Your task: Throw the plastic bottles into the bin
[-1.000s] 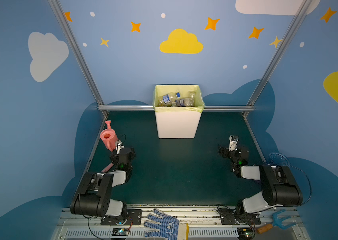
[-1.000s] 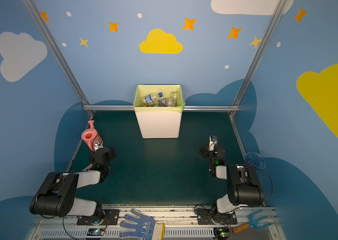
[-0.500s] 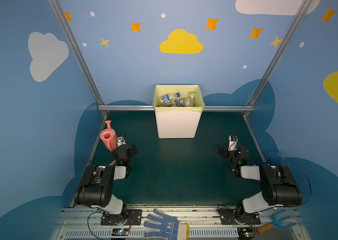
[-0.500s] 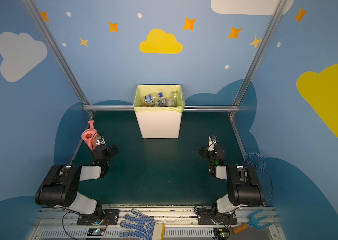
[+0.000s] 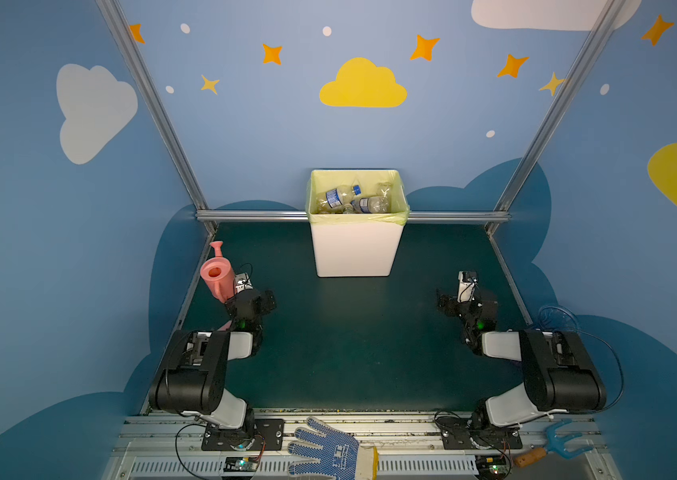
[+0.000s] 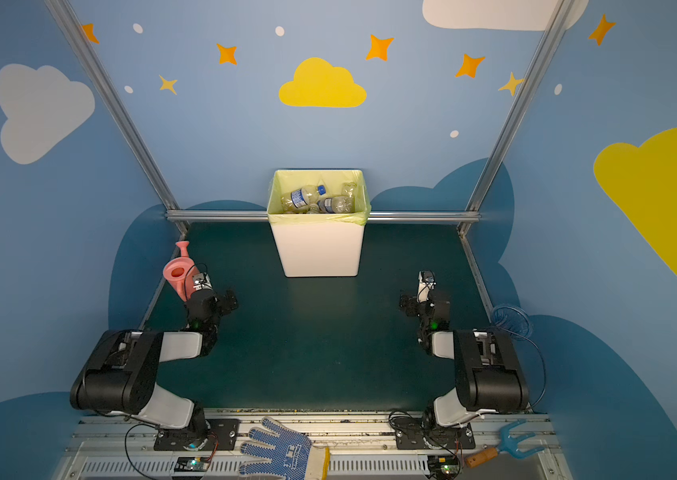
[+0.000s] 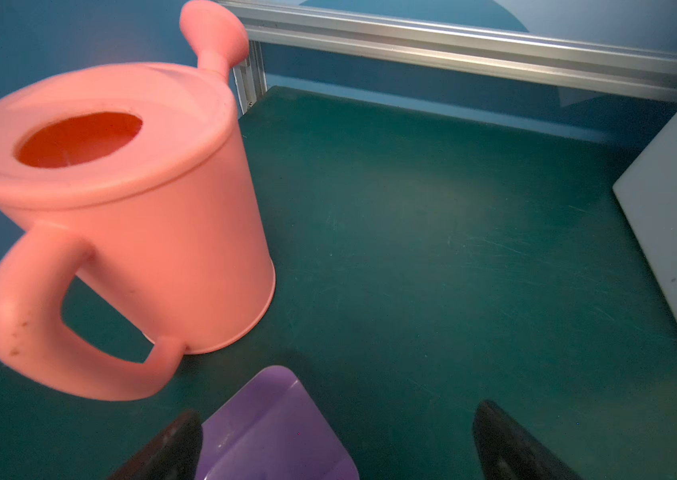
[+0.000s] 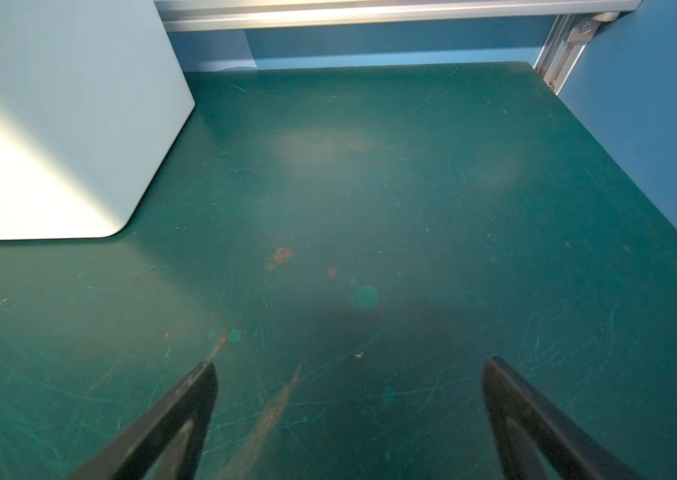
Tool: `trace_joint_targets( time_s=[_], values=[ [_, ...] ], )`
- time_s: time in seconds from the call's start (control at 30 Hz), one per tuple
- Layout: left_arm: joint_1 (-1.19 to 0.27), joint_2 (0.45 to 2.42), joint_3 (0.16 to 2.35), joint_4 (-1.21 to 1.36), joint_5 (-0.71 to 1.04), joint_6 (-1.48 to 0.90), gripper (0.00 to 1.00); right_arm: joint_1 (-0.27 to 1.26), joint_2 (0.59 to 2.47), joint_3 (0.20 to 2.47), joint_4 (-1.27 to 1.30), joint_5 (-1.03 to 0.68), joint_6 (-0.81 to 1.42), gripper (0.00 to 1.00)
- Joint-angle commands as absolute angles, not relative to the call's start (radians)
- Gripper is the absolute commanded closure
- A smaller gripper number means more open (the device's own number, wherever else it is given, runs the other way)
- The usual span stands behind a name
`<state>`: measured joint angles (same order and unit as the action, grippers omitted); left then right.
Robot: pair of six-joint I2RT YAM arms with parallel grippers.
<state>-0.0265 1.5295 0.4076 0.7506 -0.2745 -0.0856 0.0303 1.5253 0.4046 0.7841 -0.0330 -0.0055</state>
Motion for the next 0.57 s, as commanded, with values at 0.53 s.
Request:
trace_joint_targets(
  time_s=[0.53],
  values=[
    [-0.023,1.517,0.416,0.743,-0.271,-0.086,0.0,0.037,1.508,0.415,0.773,-0.021,-0.013,0.02]
  ],
)
